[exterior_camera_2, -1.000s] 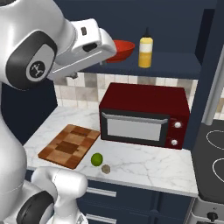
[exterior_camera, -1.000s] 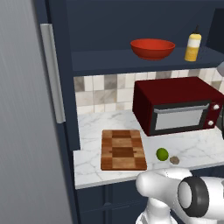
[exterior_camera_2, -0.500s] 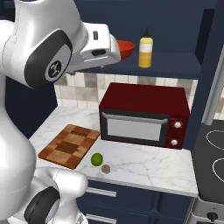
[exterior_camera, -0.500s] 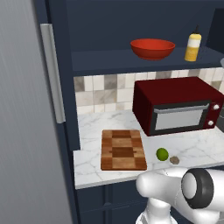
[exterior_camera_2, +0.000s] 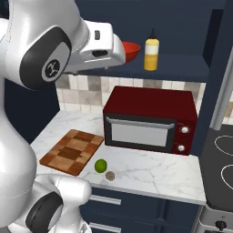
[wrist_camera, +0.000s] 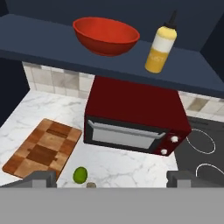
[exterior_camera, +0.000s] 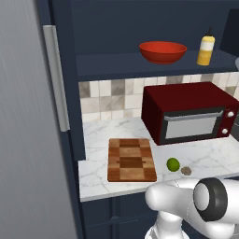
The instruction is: Open the cabinet. Place the bowl and condiment on the counter. Then place the lime and garlic on the cutting board.
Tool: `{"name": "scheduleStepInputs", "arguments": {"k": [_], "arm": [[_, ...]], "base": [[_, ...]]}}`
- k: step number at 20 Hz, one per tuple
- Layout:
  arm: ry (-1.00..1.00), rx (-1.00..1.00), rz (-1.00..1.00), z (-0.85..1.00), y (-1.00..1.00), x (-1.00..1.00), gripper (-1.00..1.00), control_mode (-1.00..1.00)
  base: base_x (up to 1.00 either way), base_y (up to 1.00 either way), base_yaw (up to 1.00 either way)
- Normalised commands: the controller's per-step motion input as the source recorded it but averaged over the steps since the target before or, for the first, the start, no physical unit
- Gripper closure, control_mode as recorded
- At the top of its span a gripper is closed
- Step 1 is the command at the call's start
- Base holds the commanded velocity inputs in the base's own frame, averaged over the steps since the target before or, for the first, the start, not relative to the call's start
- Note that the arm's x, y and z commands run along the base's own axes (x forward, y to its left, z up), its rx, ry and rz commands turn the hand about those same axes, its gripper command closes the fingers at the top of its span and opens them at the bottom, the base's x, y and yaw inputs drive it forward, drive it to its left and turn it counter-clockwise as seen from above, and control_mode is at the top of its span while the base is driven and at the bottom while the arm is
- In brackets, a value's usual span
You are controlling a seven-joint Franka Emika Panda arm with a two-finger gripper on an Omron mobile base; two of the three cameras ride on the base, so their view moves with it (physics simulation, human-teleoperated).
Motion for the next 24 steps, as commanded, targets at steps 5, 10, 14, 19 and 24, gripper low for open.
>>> {"name": "scheduleStepInputs", "arguments": {"k": [5,10,14,19,24], "arm": [[0.00,0.07,0.00,-0.09,0.05,0.09,-1.00,-1.00],[0.00,0.09,0.00,-0.04,0.04,0.23,-1.00,-1.00],[0.00,0.03,0.00,0.00,0.00,0.16,-1.00,-1.00],[-0.02,0.00,0.00,0.00,0.00,0.23,-1.00,-1.00],[-0.03,0.00,0.00,0.00,0.00,0.35,-1.00,-1.00]], "base": [[0.00,0.00,0.00],[0.00,0.00,0.00],[0.00,0.00,0.00],[0.00,0.00,0.00],[0.00,0.00,0.00]]}}
